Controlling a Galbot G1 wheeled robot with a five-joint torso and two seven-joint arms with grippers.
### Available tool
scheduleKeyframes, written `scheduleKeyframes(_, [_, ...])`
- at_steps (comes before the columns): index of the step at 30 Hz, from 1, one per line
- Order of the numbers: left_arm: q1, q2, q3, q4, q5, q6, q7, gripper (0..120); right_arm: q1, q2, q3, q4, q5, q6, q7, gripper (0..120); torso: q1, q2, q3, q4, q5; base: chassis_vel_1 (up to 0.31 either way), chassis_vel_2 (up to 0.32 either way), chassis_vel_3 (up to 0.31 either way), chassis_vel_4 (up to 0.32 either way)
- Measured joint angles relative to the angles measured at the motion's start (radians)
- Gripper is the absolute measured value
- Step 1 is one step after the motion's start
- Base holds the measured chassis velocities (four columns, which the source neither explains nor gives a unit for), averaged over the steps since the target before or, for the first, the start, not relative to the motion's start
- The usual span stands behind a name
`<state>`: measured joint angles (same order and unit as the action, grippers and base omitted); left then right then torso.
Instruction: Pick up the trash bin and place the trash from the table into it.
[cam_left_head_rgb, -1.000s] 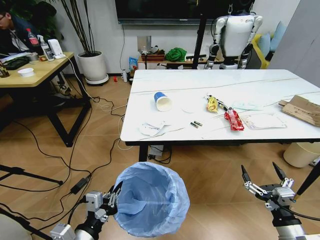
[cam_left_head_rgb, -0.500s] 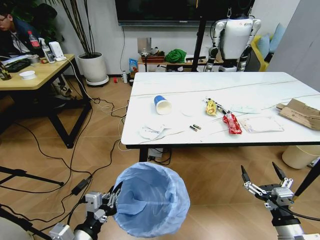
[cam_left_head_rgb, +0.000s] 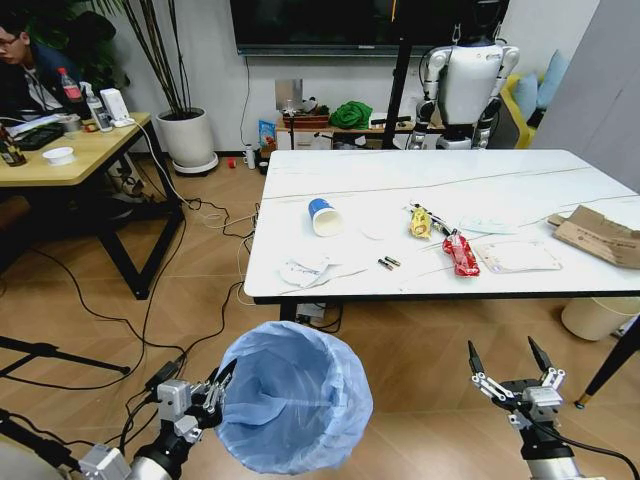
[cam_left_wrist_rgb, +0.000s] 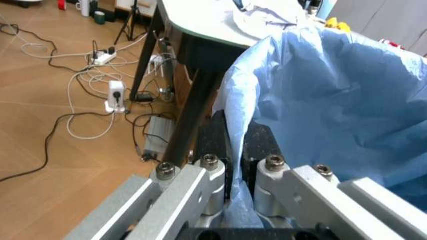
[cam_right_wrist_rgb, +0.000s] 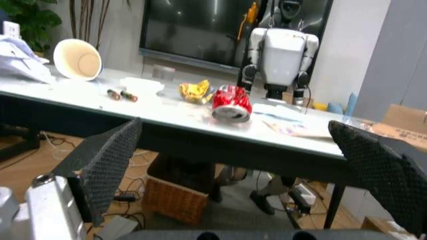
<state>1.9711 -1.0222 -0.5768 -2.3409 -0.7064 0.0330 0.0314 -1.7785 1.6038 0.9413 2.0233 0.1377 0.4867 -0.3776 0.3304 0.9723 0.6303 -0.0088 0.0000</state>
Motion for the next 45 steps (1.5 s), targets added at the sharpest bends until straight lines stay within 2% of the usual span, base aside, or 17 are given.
scheduleKeyframes(3, [-0.003,-0.003,0.004,-0.002,0.002,0.004,-0.003,1,-0.005,-0.011,0.004,0.006,0.002,0.000,0.006,100,0.003,0.006,0.003,0.0000,-0.0001,0.000,0.000,0.000,0.000])
scheduleKeyframes(4, [-0.004,-0.010,0.004,-0.007,0.002,0.008,-0.005,1,-0.015,-0.034,0.013,0.015,0.012,0.004,0.011,100,0.008,0.016,0.009,0.0000,0.0000,0.000,0.000,0.000,0.000])
scheduleKeyframes(5, [-0.006,-0.020,-0.008,-0.009,0.001,0.014,-0.008,1,-0.032,-0.096,0.028,0.022,0.057,0.007,0.019,100,0.015,0.033,0.018,-0.0001,0.0000,0.000,0.000,0.000,0.000])
scheduleKeyframes(8, [-0.011,-0.036,-0.015,-0.005,0.006,0.027,-0.014,1,-0.033,-0.145,0.027,0.019,0.079,-0.002,0.033,100,0.022,0.049,0.028,0.0001,0.0000,0.000,0.000,0.000,0.000])
scheduleKeyframes(17, [0.024,-0.126,0.009,-0.007,0.058,0.042,-0.041,1,-0.068,-0.205,-0.013,0.021,0.081,-0.016,0.054,100,0.040,0.090,0.050,0.0001,0.0002,0.000,0.000,0.000,0.000])
scheduleKeyframes(22, [0.012,-0.174,0.042,0.014,0.083,0.013,-0.075,1,-0.066,-0.232,-0.030,0.016,0.090,-0.030,0.062,100,0.052,0.116,0.064,0.0000,0.0003,0.000,0.000,0.000,0.000])
scheduleKeyframes(35, [0.000,-0.188,0.047,0.028,0.149,0.020,-0.088,1,-0.070,-0.241,-0.036,0.022,0.102,-0.032,0.062,100,0.056,0.122,0.066,0.0001,0.0000,0.000,0.000,0.000,0.000])
scheduleKeyframes(41, [-0.001,-0.189,0.040,0.019,0.147,0.028,-0.094,1,-0.087,-0.253,-0.044,0.040,0.101,-0.031,0.089,100,0.055,0.120,0.065,0.0000,-0.0001,0.000,0.000,0.000,0.000])
scheduleKeyframes(45, [0.001,-0.180,0.009,-0.008,0.112,0.048,-0.100,1,-0.107,-0.291,-0.058,0.089,0.148,-0.082,0.128,100,0.054,0.118,0.064,0.0001,0.0001,0.000,0.000,0.000,0.000])
